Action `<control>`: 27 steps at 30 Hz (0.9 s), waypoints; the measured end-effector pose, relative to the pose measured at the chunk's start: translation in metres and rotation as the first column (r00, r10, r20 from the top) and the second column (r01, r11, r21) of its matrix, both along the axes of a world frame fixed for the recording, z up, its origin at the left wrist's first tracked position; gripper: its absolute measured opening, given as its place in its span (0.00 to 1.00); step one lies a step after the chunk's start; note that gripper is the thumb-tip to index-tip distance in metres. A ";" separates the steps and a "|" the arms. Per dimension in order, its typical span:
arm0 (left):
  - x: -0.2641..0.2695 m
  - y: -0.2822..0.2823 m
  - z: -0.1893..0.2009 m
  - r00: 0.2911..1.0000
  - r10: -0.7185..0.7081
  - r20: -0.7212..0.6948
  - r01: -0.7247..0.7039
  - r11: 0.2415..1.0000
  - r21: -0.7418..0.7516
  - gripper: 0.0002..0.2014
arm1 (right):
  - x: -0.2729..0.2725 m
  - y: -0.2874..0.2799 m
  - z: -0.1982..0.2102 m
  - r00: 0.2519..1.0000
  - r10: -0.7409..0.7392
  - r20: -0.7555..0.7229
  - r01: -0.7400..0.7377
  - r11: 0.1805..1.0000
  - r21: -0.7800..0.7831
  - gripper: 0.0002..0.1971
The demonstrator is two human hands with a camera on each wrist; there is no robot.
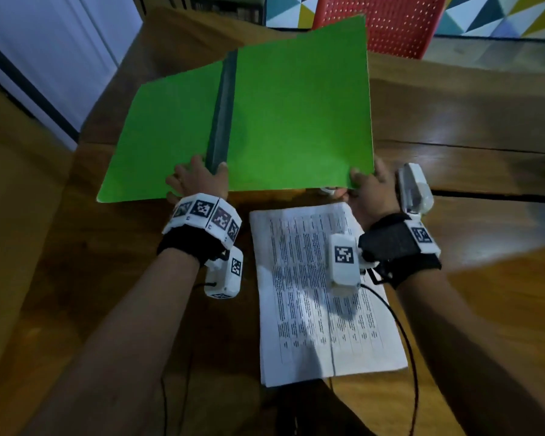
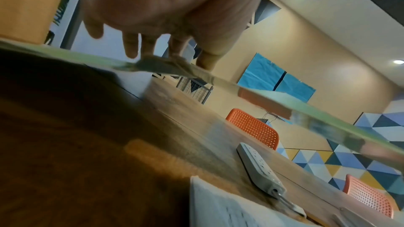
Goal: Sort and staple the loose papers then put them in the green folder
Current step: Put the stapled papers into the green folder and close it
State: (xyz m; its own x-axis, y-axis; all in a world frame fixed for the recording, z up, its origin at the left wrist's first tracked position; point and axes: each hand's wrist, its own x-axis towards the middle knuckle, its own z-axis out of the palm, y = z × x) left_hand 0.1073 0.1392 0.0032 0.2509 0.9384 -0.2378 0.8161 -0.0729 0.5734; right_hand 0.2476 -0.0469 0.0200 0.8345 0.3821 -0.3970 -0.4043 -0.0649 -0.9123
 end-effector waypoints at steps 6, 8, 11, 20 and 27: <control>-0.053 -0.025 -0.002 0.998 -0.065 -0.024 0.065 0.998 -0.021 0.22 | -0.071 -0.051 -0.024 0.990 0.092 -0.109 -0.087 0.995 0.053 0.21; -0.072 -0.035 -0.012 0.999 -0.022 -0.040 0.020 0.999 -0.044 0.22 | -0.093 -0.067 -0.031 0.985 0.130 -0.115 -0.125 0.991 0.046 0.17; -0.102 -0.048 -0.036 0.999 -0.012 -0.032 0.009 0.995 -0.096 0.24 | -0.118 -0.091 -0.042 0.973 0.135 -0.188 -0.135 0.991 0.015 0.22; -0.147 -0.088 -0.071 0.998 -0.066 -0.023 0.064 0.995 -0.079 0.24 | -0.158 -0.141 -0.052 0.827 0.514 -0.230 -0.562 0.735 -0.379 0.14; -0.135 -0.138 -0.063 0.886 -0.376 -0.273 0.352 0.926 -0.135 0.35 | -0.116 -0.151 -0.059 0.902 0.373 0.217 0.040 0.427 -0.903 0.25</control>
